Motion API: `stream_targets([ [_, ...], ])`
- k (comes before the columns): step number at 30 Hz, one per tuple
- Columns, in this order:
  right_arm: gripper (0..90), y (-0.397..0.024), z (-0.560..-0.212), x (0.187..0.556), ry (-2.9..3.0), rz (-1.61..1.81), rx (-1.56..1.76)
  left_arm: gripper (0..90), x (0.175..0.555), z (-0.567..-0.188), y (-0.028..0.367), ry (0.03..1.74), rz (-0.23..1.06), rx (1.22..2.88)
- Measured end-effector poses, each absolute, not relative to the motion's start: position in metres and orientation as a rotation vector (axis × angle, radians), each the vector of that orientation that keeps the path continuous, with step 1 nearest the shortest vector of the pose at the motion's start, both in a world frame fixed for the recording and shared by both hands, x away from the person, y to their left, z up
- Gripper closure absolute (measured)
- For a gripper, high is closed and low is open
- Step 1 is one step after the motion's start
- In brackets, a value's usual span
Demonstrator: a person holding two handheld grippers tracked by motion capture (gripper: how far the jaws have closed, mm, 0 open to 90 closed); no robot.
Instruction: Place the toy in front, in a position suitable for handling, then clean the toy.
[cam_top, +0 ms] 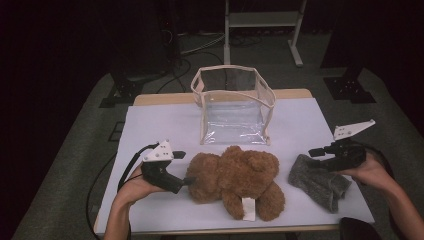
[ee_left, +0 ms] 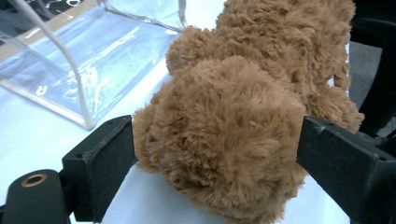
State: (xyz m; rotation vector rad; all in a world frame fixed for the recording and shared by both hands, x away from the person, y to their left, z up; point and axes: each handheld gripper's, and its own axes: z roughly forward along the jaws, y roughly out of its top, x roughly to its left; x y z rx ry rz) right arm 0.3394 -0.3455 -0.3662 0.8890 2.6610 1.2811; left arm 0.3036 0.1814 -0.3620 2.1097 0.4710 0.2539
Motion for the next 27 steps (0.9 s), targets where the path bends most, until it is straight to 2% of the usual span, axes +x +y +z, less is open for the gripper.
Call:
stream_targets([
  [13, 35.3, -0.289, -0.321, 0.388, 2.763, 1.222, 0.668, 5.6, 0.303, -0.363, 0.196, 0.526, 0.303, 2.097],
  [27, 35.1, -0.232, -0.289, 0.417, 2.786, 1.218, 0.497, 4.5, 0.302, -0.362, 0.209, 0.549, 0.318, 2.085],
])
